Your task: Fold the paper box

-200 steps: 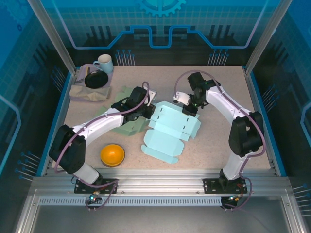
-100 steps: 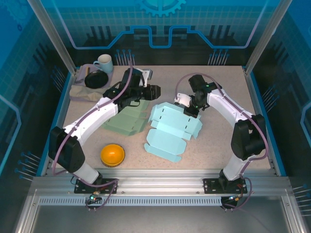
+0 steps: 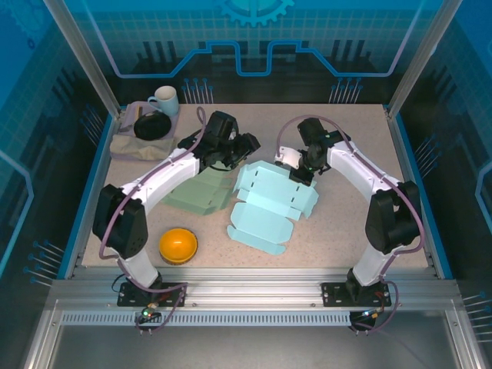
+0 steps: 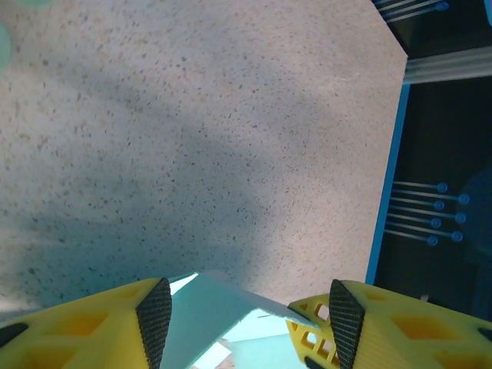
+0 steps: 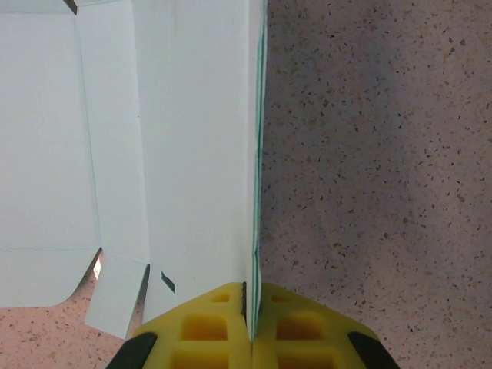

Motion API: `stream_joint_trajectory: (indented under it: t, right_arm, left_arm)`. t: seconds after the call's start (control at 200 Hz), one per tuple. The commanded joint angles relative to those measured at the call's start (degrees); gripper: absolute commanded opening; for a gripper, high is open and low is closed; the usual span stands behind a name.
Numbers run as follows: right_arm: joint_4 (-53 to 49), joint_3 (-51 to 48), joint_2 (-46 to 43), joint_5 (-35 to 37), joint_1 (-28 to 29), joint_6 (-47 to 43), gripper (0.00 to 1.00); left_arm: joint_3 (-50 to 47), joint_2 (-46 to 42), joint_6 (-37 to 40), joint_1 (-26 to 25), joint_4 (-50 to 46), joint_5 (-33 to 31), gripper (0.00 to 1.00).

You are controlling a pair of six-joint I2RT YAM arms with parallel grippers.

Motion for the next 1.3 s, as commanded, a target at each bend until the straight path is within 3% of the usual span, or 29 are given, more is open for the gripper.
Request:
stream_joint_trajectory:
  t: [0.0,0.795,0.95,1.105,1.296]
  right_arm:
    - [0.5,-0.9,-1.7,-1.8,0.7,0.0,0.00]
    - [8.1,-7.6,-7.4,-7.8,0.0,-1.5,0.00]
    - [8.6,-8.4,-7.5,-4.5,-0.2,-1.6,0.00]
    - [9.6,-8.3,-7.5,-1.8,-0.3,0.4,0.00]
    - [9.0,-7.2,-5.7,-0.3,-0.3,2.5,0.00]
  left_arm:
    - [1.7,2.0,-8.7,-1.0,-0.2,2.1,0.59]
    - [-3.3,3.4,-21.9,-5.2,10.6,3.4,0.54]
    - [-3.8,-0.2,-16.1,-2.3,5.3,2.3,0.55]
    - [-6.2,-6.2,-3.4,0.2,-1.4,0.2,0.56]
    - [-18.0,-13.2,19.7,-1.4,8.4,7.8,0.44]
